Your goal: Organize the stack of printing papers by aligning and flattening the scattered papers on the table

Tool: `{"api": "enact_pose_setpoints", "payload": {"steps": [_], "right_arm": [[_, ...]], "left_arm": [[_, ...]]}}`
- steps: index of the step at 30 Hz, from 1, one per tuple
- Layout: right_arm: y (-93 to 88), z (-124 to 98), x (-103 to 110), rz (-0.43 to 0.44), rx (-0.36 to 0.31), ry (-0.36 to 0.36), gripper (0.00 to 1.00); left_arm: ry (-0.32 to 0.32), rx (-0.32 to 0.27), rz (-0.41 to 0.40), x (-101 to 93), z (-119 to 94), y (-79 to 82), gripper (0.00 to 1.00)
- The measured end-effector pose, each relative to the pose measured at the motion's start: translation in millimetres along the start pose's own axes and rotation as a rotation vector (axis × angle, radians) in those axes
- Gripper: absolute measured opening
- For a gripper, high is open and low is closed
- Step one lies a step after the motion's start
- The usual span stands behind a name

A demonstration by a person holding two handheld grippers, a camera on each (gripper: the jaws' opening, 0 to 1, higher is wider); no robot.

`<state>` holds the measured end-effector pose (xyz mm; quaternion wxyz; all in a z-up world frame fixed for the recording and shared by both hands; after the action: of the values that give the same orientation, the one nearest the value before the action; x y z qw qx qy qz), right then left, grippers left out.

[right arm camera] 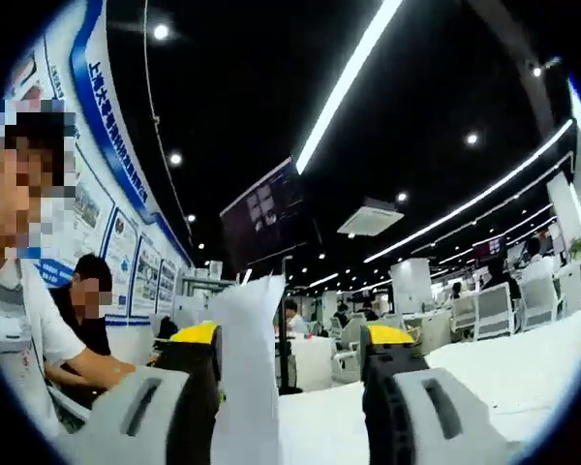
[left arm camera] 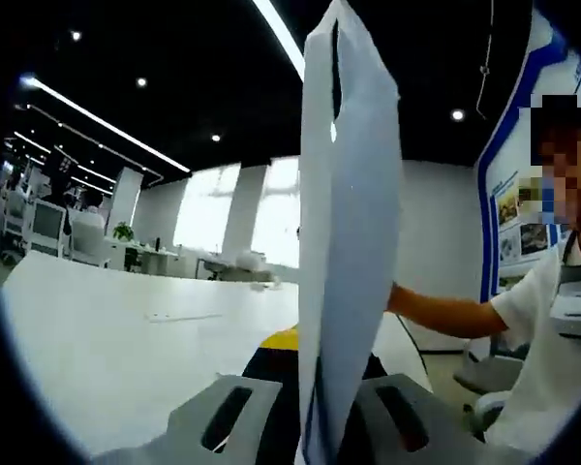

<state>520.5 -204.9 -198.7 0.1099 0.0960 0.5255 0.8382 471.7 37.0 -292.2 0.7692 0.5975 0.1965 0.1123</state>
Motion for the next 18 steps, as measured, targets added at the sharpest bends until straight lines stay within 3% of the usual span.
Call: {"api": "enact_pose_setpoints", "payload": {"steps": [2,3,6,7,9,11,13,14,16,18], "right_arm": [[15.1,-4.5,-9.2,0.020,-0.121,-0.087,0.90],[15.7,-6.8,-13.5,-0.004,-0.118,-0.118,0.87],[-1.5,-13.0,-23.2,-0.095,0.053,-0.201,0.87],[-5.5,-14.5,-25.0,-0.120,0.081,-0.215,0.86],[-12.0,-13.4,-26.3,-0.130,0.090,-0.208,0.75],[-24.5,-15.6,-19.9,-0.165,0.161,-0.146,0.44],[-28.1,-14.9,-13.1,-0.164,0.158,-0.106,0.14],[-28.0,-14.5,-5.9,-0.151,0.125,-0.047,0.06],[-27.9,-15.2,-1.3,-0.108,0.091,-0.030,0.01],[-35.1,-15.5,5.4,-0.115,0.143,0.003,0.00]], "left_arm": [[0.008,-0.013,-0.016,3.8,-3.7,2.0,0.06],[0.010,-0.015,-0.015,1.4,-3.0,2.1,0.06],[0.013,-0.028,-0.013,-0.7,-2.5,5.2,0.06],[0.012,-0.044,-0.019,-3.0,-0.8,7.2,0.06],[0.001,-0.072,-0.019,-5.2,1.9,12.4,0.06],[0.008,-0.076,-0.012,-4.6,8.4,17.7,0.06],[0.033,-0.058,0.009,-2.2,12.0,18.5,0.06],[0.050,-0.046,0.017,-0.3,16.2,20.1,0.06],[0.058,-0.036,0.010,3.2,20.6,22.2,0.06],[0.088,-0.018,0.005,6.3,26.7,22.7,0.06]]}}
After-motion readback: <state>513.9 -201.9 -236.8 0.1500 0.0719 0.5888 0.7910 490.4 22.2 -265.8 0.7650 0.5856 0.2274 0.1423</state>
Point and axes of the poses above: the point that each gripper's makers call its tool centre point, and the gripper's own axes: z roughly forward along the fingers, x roughly to its left, y roughly out of its top, the point moved 5 cm from there along -z, roughly backward along the fingers
